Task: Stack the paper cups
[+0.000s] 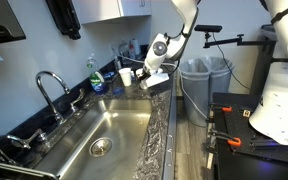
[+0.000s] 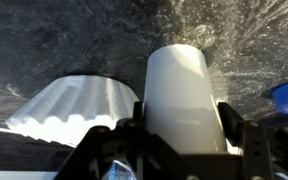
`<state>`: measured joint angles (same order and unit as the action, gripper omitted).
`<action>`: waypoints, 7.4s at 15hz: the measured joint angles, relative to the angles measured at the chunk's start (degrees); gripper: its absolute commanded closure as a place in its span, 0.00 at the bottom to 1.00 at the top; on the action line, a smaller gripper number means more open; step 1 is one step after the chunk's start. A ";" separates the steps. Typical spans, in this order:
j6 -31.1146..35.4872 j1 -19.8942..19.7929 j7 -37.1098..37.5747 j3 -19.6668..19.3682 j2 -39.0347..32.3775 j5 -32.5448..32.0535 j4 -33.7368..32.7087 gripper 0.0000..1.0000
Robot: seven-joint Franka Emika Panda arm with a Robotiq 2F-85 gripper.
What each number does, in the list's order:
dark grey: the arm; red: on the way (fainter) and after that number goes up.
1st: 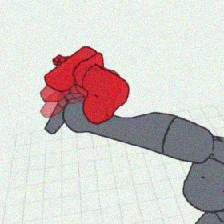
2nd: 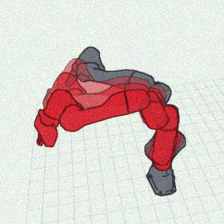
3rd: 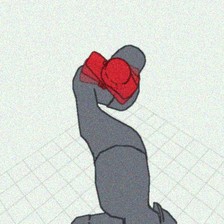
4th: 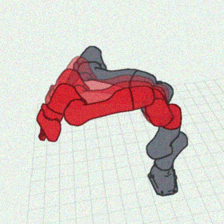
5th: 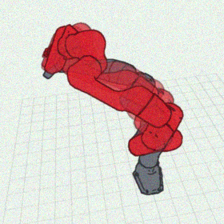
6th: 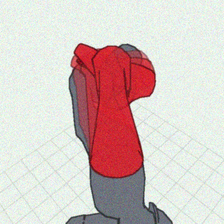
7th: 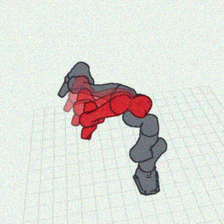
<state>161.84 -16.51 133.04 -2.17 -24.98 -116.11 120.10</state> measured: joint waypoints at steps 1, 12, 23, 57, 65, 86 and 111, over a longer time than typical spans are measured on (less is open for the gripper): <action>-0.19 0.00 0.32 0.09 -0.03 -0.36 -0.10 0.53; -0.92 -0.23 3.36 0.26 1.07 -2.84 1.31 0.63; 0.48 -0.30 3.52 0.91 8.93 -5.95 9.25 0.63; 4.48 -6.48 4.72 5.01 11.08 -5.45 -1.41 0.63; 3.89 -6.82 4.46 4.54 11.00 0.15 -4.69 0.63; 0.39 -3.97 -10.81 4.96 -0.62 18.68 -17.41 0.63; -2.84 -3.74 -23.94 5.49 -8.82 30.67 -25.12 0.00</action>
<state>159.01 -20.25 109.10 3.32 -33.80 -85.45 94.98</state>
